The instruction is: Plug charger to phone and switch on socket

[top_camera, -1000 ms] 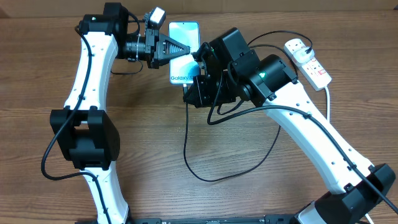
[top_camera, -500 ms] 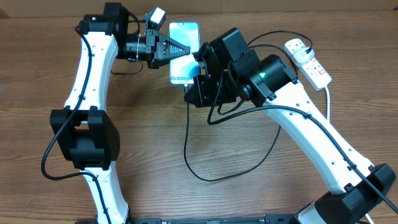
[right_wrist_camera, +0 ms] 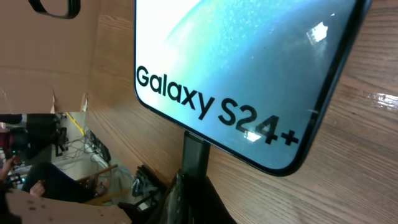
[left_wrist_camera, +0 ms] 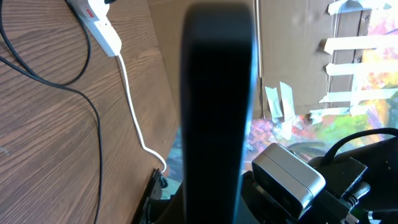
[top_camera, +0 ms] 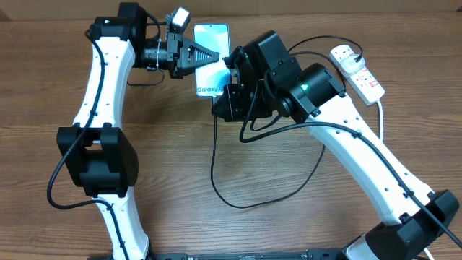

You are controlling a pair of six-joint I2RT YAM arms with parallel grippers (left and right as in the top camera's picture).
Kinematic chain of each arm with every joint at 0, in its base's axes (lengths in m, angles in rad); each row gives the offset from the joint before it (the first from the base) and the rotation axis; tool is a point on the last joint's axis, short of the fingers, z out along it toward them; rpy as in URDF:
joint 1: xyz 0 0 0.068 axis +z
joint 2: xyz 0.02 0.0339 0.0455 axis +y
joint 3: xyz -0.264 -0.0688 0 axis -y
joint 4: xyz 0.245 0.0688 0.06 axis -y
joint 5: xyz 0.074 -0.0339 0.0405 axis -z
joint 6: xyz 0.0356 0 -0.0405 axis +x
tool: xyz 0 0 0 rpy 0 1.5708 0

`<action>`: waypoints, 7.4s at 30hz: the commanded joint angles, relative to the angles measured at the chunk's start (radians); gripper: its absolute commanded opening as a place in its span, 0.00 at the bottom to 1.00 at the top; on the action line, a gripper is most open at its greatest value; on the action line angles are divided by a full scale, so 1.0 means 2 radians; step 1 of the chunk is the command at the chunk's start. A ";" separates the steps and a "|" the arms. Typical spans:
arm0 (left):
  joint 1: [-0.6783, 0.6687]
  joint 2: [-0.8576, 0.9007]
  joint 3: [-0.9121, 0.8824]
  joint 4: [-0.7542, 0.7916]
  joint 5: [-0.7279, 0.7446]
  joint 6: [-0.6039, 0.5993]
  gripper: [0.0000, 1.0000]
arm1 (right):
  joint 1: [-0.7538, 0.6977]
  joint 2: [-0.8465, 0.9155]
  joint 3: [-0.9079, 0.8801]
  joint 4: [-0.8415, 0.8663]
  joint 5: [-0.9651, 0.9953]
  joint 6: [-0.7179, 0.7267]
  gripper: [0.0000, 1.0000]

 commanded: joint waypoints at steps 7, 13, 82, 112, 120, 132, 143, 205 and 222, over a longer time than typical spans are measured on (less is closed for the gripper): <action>-0.005 -0.014 0.005 -0.012 0.011 0.010 0.04 | -0.006 -0.009 0.004 0.026 0.038 0.005 0.04; -0.005 -0.014 0.005 -0.029 -0.001 0.014 0.04 | -0.006 -0.009 0.004 0.035 0.044 0.003 0.04; -0.015 -0.002 0.004 0.041 -0.184 -0.048 0.04 | -0.113 -0.009 0.004 -0.056 0.142 0.001 0.99; -0.074 0.150 0.004 0.129 -0.357 -0.110 0.05 | -0.181 -0.003 -0.050 -0.088 0.187 -0.001 1.00; -0.074 0.164 0.004 0.132 -0.338 -0.110 0.05 | -0.181 0.001 -0.063 -0.079 0.187 -0.001 1.00; -0.074 0.164 0.004 0.127 -0.410 -0.110 0.16 | -0.181 0.001 -0.063 -0.076 0.187 0.000 1.00; -0.074 0.164 0.004 0.121 -0.457 -0.110 0.36 | -0.181 0.001 -0.063 -0.076 0.187 0.000 1.00; -0.060 -0.140 0.032 0.045 -0.800 -0.224 1.00 | -0.418 0.124 -0.063 0.180 0.315 -0.012 1.00; -0.060 -0.140 0.032 0.045 -0.800 -0.224 1.00 | -0.422 0.220 -0.063 0.223 0.390 -0.013 1.00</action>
